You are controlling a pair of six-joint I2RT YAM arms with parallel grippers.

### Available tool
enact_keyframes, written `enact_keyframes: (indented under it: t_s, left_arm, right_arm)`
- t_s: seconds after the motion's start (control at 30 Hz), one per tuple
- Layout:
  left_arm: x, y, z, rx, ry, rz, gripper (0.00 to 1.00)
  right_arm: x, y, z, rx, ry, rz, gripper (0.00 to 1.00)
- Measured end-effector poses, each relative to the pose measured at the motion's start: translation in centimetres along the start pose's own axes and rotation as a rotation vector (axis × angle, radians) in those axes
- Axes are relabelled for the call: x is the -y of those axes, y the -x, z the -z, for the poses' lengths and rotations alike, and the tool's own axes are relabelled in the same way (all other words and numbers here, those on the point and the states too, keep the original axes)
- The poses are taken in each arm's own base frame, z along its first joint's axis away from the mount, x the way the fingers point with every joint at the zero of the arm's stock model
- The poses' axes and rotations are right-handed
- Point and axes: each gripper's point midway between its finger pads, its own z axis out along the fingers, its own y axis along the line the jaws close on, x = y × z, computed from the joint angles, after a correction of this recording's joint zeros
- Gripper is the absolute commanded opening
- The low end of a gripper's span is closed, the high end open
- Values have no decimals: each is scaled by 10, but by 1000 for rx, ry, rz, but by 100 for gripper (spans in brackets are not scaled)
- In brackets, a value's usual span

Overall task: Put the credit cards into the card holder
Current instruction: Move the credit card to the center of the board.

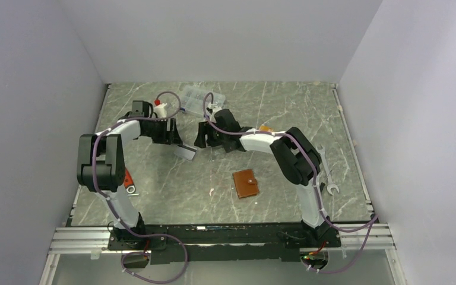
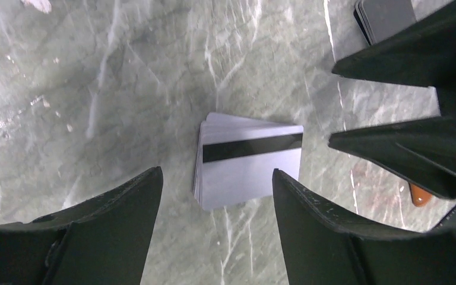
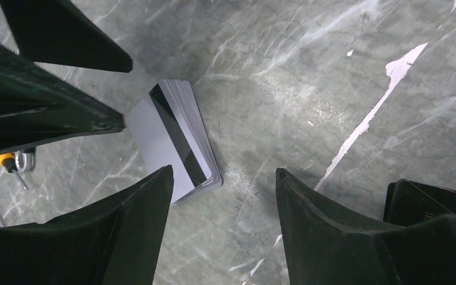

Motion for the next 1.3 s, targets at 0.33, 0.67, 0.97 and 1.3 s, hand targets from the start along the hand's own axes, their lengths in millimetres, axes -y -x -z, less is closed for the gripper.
enact_keyframes:
  t_s: [0.33, 0.67, 0.97, 1.3]
  left_arm:
    - [-1, 0, -26, -47, 72, -35, 72]
    - [9, 0, -32, -66, 62, -38, 72]
    - [30, -9, -41, -70, 15, -61, 71]
    - [63, -33, -43, -111, -81, -97, 77]
  right_arm:
    - [-6, 5, 14, 68, 24, -11, 62]
    - [-14, 3, 49, 125, 48, -14, 61]
    - [-21, 7, 66, 167, 65, -17, 61]
    - [-11, -13, 66, 144, 57, -65, 59]
